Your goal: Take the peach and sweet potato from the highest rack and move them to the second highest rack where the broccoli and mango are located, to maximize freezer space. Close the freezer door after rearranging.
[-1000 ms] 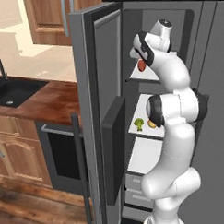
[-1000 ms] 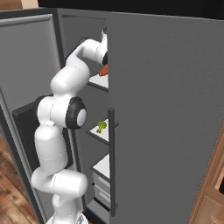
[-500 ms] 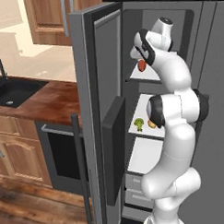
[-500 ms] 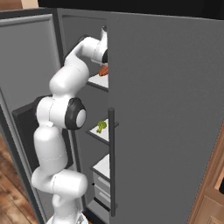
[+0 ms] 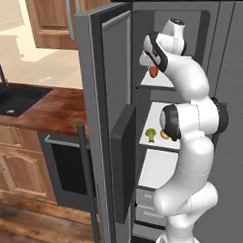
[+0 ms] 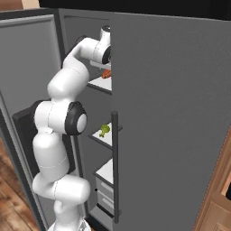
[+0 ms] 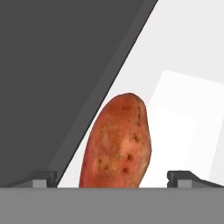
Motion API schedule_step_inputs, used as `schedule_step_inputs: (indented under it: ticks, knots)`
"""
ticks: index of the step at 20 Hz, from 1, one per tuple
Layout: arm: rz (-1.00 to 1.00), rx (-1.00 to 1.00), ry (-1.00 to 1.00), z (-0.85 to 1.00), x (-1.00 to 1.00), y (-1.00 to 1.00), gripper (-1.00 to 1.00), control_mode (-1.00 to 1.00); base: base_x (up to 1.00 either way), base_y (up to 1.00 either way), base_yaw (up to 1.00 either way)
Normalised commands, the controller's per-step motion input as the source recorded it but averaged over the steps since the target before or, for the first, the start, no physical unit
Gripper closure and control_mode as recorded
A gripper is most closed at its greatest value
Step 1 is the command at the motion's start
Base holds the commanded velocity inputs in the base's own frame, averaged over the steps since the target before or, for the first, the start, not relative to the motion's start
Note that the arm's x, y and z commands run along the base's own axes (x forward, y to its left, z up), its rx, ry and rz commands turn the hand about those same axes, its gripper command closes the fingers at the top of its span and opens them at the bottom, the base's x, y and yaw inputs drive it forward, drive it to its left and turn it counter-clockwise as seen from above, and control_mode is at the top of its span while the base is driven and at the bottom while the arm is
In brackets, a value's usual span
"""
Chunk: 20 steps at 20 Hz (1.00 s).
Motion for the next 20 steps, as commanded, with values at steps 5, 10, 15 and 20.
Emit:
schedule_step_inputs:
  ticks: [5,10,15,20]
  knots:
    - [0.00,0.00,0.00,-0.36,0.00,0.11,-1.00,-1.00,0.00,0.00,0.00]
    - [0.00,0.00,0.00,-0.64,0.00,0.21,-1.00,-1.00,0.00,0.00,0.00]
    - [0.00,0.00,0.00,-0.81,0.00,0.33,-1.00,-1.00,0.00,0.00,0.00]
    - [0.00,0.02,0.00,-0.73,0.10,0.44,-1.00,-1.00,0.00,0.00,0.00]
